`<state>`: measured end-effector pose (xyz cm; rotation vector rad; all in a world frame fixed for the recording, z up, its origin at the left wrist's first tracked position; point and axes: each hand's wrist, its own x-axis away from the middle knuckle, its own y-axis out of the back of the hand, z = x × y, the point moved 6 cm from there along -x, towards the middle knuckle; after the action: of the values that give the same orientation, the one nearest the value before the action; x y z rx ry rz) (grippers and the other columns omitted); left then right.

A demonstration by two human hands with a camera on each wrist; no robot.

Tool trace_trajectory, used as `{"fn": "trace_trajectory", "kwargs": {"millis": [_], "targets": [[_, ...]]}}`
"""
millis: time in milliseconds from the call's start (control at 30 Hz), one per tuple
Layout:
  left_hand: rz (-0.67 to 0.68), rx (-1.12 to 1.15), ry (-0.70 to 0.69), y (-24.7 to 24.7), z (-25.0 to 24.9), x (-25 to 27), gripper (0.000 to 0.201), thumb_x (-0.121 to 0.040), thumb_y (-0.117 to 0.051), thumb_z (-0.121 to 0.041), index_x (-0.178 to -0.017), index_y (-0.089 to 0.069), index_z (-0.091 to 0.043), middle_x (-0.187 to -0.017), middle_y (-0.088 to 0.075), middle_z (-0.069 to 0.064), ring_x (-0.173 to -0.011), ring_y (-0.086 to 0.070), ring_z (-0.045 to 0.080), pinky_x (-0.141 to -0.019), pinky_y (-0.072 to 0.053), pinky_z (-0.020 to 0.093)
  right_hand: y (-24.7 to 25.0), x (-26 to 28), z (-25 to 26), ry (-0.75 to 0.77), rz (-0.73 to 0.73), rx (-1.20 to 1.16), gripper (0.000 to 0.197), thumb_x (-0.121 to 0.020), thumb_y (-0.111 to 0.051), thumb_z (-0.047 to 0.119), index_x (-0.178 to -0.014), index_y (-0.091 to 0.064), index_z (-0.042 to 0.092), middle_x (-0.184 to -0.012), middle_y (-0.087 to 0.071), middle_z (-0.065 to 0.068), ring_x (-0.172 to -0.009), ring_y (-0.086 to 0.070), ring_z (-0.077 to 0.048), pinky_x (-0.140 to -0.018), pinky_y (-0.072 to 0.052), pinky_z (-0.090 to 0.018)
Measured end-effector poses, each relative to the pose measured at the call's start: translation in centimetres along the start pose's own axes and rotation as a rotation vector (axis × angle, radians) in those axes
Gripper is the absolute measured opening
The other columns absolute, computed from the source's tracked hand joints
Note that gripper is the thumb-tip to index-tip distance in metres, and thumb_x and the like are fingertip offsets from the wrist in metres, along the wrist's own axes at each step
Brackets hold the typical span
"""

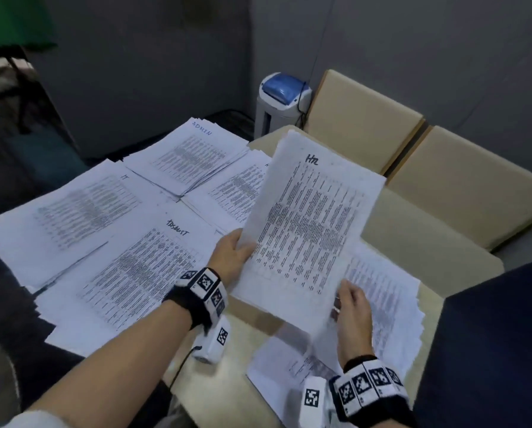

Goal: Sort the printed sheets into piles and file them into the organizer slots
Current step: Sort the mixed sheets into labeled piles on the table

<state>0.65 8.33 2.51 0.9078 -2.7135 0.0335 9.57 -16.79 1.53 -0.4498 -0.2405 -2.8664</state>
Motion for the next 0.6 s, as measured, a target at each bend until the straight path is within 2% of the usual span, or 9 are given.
{"fn": "trace_trajectory", "kwargs": {"millis": [67,167,267,333,367,433,467,533,600], "targets": [[-0.065,-0.012,0.022,3.6,-0.8,-2.9,0.012,-0.094,-0.059,-0.019,-0.106,-0.061,-0.02,-0.106,-0.07,0.005,-0.097,-0.068,0.024,-0.088,-0.056,0.046,-2.7,-0.1,-1.6,-0.076,0.114,0.061,0.015,-0.101,-0.052,0.025,-0.104,-0.061,0.014,-0.106,-0.068,-0.009,-0.093,-0.064,-0.021,-0.076,-0.051,-0.028],[-0.161,-0.144,0.03,8.7,-1.7,-8.4,0.022,-0.091,-0.062,-0.02,-0.112,-0.061,-0.013,-0.107,-0.069,0.007,-0.098,-0.067,0.028,-0.092,-0.054,0.049,-6.7,-0.1,-4.7,-0.177,0.285,0.235,0.009,-0.098,-0.059,0.017,-0.103,-0.061,0.009,-0.096,-0.069,-0.011,-0.08,-0.066,-0.02,-0.067,-0.051,-0.023],[-0.195,-0.373,0.028,12.1,-2.2,-14.4,0.027,-0.091,-0.062,-0.02,-0.115,-0.056,-0.011,-0.109,-0.068,0.011,-0.098,-0.065,0.031,-0.091,-0.053,0.049,-10.3,0.4,-7.5,-0.335,0.394,0.34,0.014,-0.095,-0.063,0.018,-0.104,-0.057,0.009,-0.09,-0.064,-0.013,-0.063,-0.058,-0.02,-0.054,-0.05,-0.028],[-0.175,-0.54,0.024,13.3,-2.5,-18.0,0.025,-0.093,-0.059,-0.017,-0.115,-0.05,-0.011,-0.111,-0.065,0.014,-0.096,-0.064,0.032,-0.087,-0.054,0.044,-12.2,0.8,-9.2,-0.438,0.411,0.381,0.023,-0.091,-0.066,0.024,-0.105,-0.053,0.012,-0.083,-0.057,-0.012,-0.055,-0.052,-0.018,-0.049,-0.047,-0.026],[-0.164,-0.608,0.019,13.6,-2.5,-19.7,0.025,-0.094,-0.058,-0.016,-0.117,-0.049,-0.01,-0.11,-0.064,0.013,-0.092,-0.063,0.03,-0.081,-0.054,0.041,-13.0,0.9,-9.7,-0.415,0.425,0.442,0.027,-0.088,-0.068,0.03,-0.104,-0.052,0.016,-0.08,-0.056,-0.009,-0.056,-0.052,-0.016,-0.051,-0.045,-0.025],[-0.145,-0.747,0.008,13.8,-2.4,-22.9,0.028,-0.096,-0.055,-0.013,-0.122,-0.047,-0.009,-0.105,-0.061,0.012,-0.083,-0.058,0.028,-0.071,-0.048,0.035,-13.9,0.9,-10.0,-0.322,0.443,0.596,0.029,-0.082,-0.069,0.039,-0.1,-0.054,0.024,-0.081,-0.059,-0.007,-0.062,-0.056,-0.011,-0.062,-0.05,-0.026],[-0.13,-0.799,0.007,13.7,-2.0,-24.3,0.029,-0.096,-0.054,-0.012,-0.123,-0.046,-0.008,-0.104,-0.06,0.012,-0.082,-0.056,0.028,-0.071,-0.046,0.034,-14.0,1.0,-10.2,-0.304,0.433,0.613,0.027,-0.081,-0.07,0.039,-0.1,-0.054,0.026,-0.087,-0.061,-0.01,-0.066,-0.058,-0.01,-0.067,-0.052,-0.024],[-0.091,-0.878,-0.007,13.1,-1.6,-26.6,0.03,-0.096,-0.055,-0.011,-0.124,-0.046,-0.007,-0.107,-0.062,0.015,-0.081,-0.057,0.029,-0.07,-0.048,0.035,-14.0,1.3,-10.2,-0.314,0.413,0.6,0.023,-0.084,-0.072,0.033,-0.1,-0.057,0.026,-0.102,-0.057,-0.017,-0.072,-0.056,-0.009,-0.069,-0.048,-0.014],[-0.059,-0.932,-0.014,12.6,-1.4,-28.3,0.034,-0.093,-0.059,-0.01,-0.124,-0.046,-0.006,-0.111,-0.061,0.017,-0.087,-0.06,0.032,-0.072,-0.049,0.038,-13.6,1.3,-10.4,-0.367,0.362,0.527,0.019,-0.086,-0.073,0.027,-0.1,-0.061,0.022,-0.106,-0.053,-0.014,-0.074,-0.054,-0.01,-0.067,-0.044,-0.01]]}}
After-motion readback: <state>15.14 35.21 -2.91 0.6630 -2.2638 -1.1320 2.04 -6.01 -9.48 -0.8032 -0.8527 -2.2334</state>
